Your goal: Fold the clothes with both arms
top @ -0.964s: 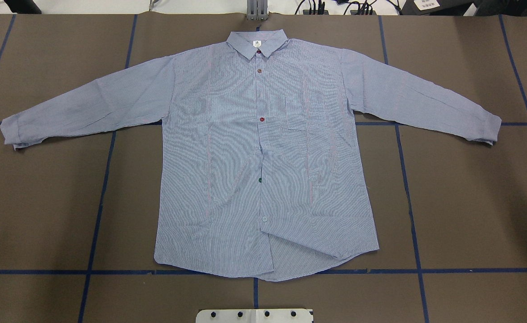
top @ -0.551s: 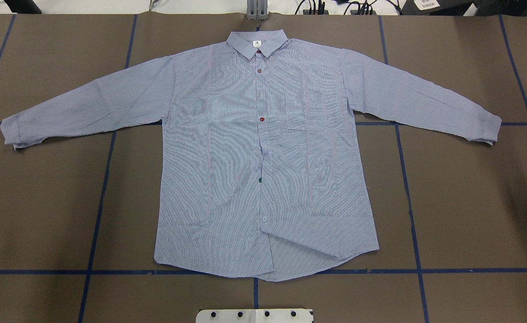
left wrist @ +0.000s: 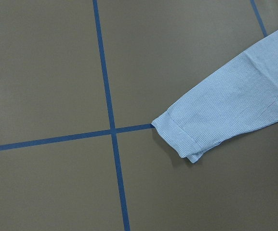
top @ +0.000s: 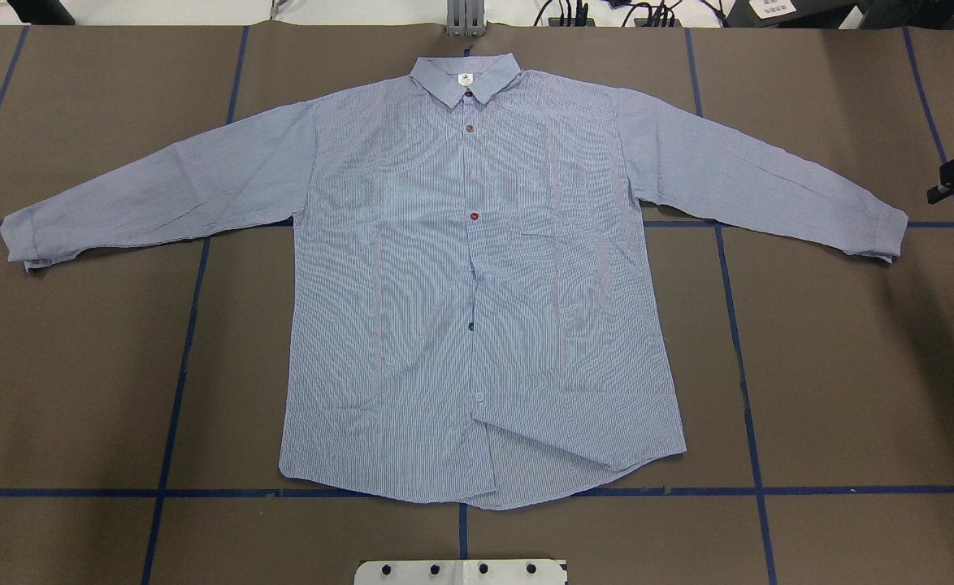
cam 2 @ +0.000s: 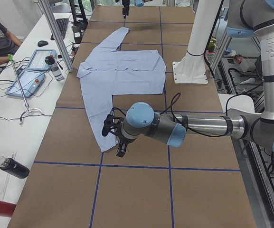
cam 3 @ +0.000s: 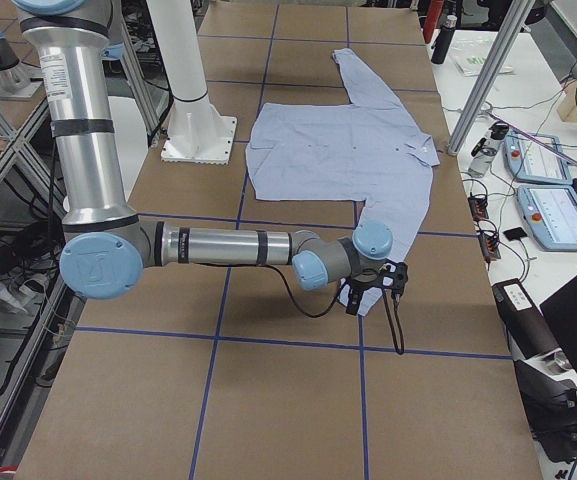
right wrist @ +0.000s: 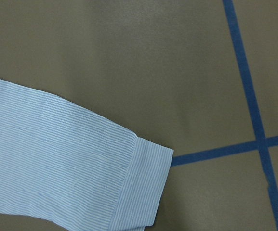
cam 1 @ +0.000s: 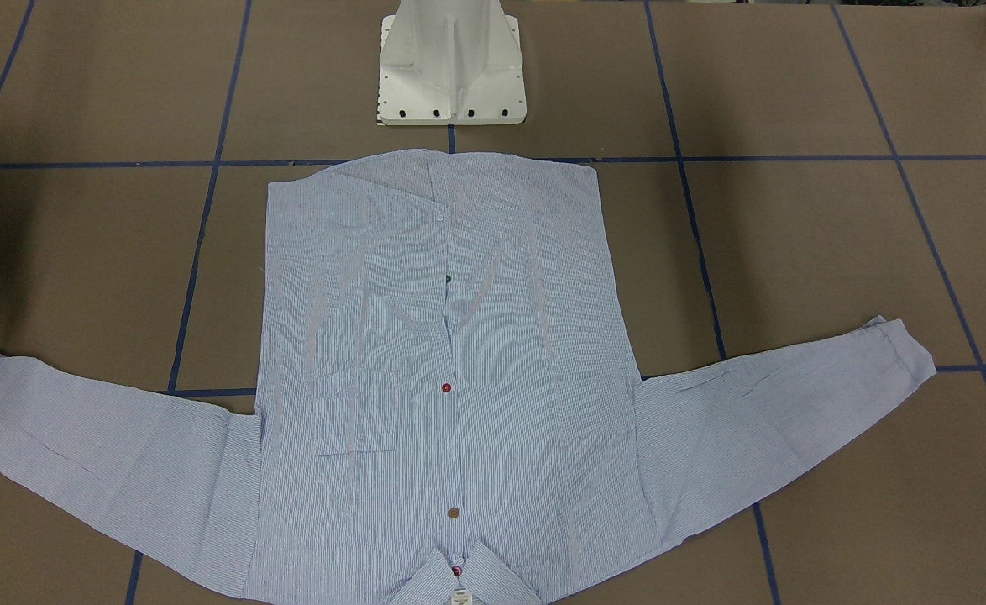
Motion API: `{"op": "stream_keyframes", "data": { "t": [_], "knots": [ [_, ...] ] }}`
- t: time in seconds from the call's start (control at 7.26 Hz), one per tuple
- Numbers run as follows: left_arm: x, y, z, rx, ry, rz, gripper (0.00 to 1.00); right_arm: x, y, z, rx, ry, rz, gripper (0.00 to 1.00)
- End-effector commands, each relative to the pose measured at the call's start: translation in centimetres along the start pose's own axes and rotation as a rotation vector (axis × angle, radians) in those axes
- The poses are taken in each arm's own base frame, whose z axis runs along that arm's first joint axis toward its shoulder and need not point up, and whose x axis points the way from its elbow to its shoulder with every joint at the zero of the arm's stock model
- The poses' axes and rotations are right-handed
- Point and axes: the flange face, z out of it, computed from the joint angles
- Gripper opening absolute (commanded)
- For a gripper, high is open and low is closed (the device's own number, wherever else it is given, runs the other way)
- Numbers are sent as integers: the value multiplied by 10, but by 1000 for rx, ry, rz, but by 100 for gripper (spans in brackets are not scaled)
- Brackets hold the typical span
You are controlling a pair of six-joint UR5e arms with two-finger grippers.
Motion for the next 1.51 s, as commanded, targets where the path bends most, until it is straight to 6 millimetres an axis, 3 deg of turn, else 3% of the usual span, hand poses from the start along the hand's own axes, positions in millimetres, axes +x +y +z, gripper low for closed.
{"op": "stream_keyframes", "data": {
  "t": [0.0, 0.14, 0.83, 1.38],
  "knots": [
    [0, 0, 0, 1, 0, 1, 99, -21, -19, 36, 7, 33, -47, 88],
    [0, 0, 0, 2, 0, 2, 99, -12, -19, 44, -7, 45, -29, 87],
    [0, -1, 0, 2, 0, 2, 99, -21, -46, 63, -31, 65, 4, 83],
    [1, -3, -1, 5, 0, 4, 99, -9, -43, 82, -64, 87, 22, 78]
  ]
}}
